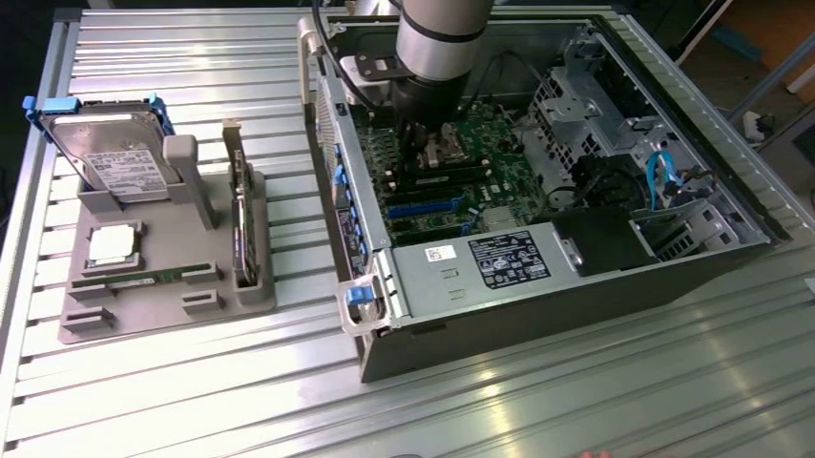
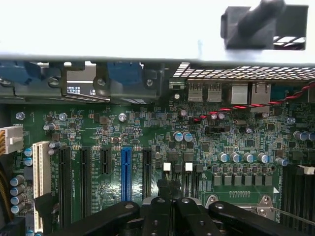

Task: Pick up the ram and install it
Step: 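Press down the ram until it locks into place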

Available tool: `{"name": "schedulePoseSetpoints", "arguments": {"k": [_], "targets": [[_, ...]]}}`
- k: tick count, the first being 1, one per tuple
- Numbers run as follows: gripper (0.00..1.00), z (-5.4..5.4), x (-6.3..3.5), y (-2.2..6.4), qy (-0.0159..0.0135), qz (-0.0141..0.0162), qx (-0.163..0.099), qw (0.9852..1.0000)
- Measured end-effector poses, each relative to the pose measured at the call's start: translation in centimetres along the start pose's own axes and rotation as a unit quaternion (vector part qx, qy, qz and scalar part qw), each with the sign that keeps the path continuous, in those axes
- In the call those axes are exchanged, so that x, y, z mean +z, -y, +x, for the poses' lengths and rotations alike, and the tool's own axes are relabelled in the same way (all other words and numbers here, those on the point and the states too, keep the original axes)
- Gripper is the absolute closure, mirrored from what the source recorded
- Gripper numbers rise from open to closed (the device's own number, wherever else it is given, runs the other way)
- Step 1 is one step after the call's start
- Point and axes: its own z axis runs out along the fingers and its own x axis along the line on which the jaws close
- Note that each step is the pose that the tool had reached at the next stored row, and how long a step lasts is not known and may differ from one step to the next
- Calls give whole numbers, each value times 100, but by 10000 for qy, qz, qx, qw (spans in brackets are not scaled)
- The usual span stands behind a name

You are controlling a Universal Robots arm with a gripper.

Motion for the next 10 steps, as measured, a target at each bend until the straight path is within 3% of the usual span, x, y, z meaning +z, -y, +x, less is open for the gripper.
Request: {"name": "schedulePoseSetpoints", "arguments": {"k": [10], "targets": [[89, 16, 16, 0, -1, -1, -1, 10000]]}}
